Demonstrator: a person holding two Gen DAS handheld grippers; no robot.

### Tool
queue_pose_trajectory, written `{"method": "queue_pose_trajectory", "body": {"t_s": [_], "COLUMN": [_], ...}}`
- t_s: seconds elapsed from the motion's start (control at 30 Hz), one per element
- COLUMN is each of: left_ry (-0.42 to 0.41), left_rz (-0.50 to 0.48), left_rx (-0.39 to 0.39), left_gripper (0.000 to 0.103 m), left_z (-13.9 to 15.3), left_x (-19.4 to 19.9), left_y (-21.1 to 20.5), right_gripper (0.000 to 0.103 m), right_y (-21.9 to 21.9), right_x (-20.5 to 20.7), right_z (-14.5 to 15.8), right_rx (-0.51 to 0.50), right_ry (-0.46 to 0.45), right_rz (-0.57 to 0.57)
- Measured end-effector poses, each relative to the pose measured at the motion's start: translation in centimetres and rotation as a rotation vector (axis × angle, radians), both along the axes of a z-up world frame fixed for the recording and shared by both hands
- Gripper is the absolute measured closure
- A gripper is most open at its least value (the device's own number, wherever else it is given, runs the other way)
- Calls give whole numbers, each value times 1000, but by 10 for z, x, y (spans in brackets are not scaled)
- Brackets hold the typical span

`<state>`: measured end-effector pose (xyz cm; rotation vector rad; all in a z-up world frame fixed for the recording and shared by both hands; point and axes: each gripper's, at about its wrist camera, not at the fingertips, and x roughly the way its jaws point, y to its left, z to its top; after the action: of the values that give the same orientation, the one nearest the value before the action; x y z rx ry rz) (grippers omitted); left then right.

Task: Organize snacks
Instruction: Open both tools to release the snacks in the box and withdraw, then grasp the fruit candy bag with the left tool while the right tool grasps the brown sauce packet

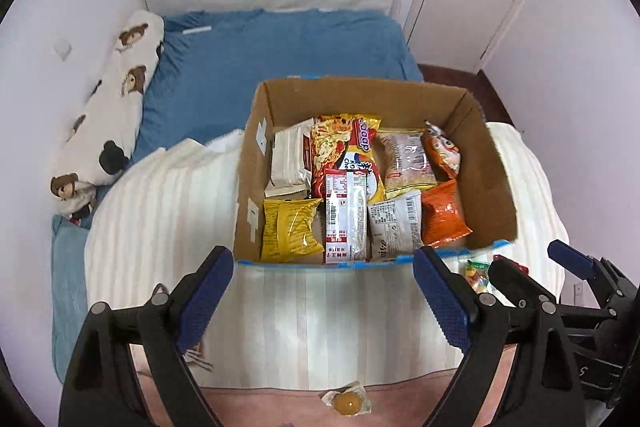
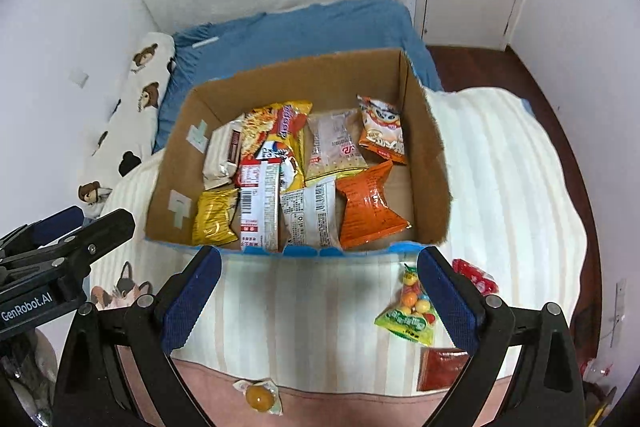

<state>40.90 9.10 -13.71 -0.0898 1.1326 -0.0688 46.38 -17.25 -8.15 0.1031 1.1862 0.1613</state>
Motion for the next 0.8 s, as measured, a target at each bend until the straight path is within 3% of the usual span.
{"method": "queue_pose_trajectory", "body": {"t_s": [0.23, 0.53, 0.7, 0.8], "left_ry": [-75, -139, -133, -73], "left_rz": [-1, 2, -1, -18], "left_rx": [-8, -3, -15, -35], "left_gripper": [11, 11, 11, 11], "left_z": [20, 25, 10, -10], "left_x": [-49, -106, -121, -121], "left_y": [6, 3, -9, -23], "right_gripper": [3, 3, 3, 2], "right_y": [-5, -6, -30, -60], "right_x": [-55, -110, -138, -149], "right_z": [33, 53, 32, 4], "right_rx": [34, 49, 139, 187], "right_ry": [-64, -142, -85, -22], "right_rz": [2, 5, -61, -156]}}
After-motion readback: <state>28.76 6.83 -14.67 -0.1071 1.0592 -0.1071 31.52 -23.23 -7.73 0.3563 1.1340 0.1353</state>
